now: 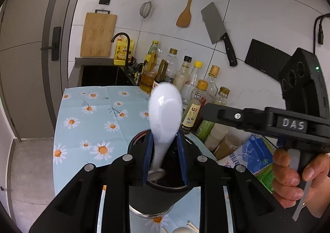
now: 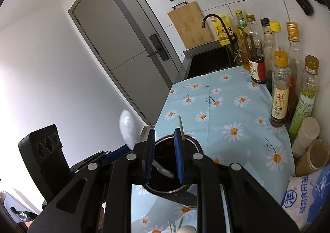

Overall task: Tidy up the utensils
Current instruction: 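Lower the spoon into the black holder and open the left tool while the right tool drops the chopstick in, then move both tools back down to the remaining utensils on the table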

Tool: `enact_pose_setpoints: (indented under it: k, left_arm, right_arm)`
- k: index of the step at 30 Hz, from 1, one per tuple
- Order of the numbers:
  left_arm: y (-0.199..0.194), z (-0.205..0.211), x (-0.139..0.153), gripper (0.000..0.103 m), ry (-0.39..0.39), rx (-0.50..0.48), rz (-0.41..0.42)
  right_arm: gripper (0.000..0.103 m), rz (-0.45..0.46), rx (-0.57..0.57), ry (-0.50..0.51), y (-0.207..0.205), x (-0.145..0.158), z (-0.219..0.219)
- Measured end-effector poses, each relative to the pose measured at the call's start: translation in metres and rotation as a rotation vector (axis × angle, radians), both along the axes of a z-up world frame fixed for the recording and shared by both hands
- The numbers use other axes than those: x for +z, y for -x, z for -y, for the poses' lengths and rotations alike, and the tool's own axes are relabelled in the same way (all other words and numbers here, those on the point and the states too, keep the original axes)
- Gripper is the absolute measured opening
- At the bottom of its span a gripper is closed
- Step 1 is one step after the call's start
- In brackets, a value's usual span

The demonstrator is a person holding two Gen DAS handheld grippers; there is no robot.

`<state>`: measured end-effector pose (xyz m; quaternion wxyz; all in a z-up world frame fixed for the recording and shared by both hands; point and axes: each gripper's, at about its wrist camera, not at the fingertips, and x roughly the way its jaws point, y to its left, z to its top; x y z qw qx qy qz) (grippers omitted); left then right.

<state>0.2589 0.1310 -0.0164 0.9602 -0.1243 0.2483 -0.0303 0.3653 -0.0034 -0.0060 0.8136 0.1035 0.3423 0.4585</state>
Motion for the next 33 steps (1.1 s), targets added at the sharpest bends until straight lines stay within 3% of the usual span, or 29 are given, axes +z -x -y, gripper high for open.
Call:
enact_pose_setpoints:
  k: [16, 24, 33]
  left_arm:
    - [0.018, 0.002, 0.007, 0.028, 0.010, -0.008, -0.014]
    - [0.050, 0.011, 0.014, 0.034, 0.034, -0.022, 0.004]
    - [0.084, 0.023, 0.000, 0.034, 0.061, -0.027, -0.048]
  right_arm:
    - [0.022, 0.002, -0.055, 0.009, 0.023, 0.006, 0.030]
    - [0.027, 0.001, -0.031, 0.060, 0.042, 0.005, 0.036]
    - [0.029, -0.049, 0.034, 0.162, 0.064, -0.026, 0.040]
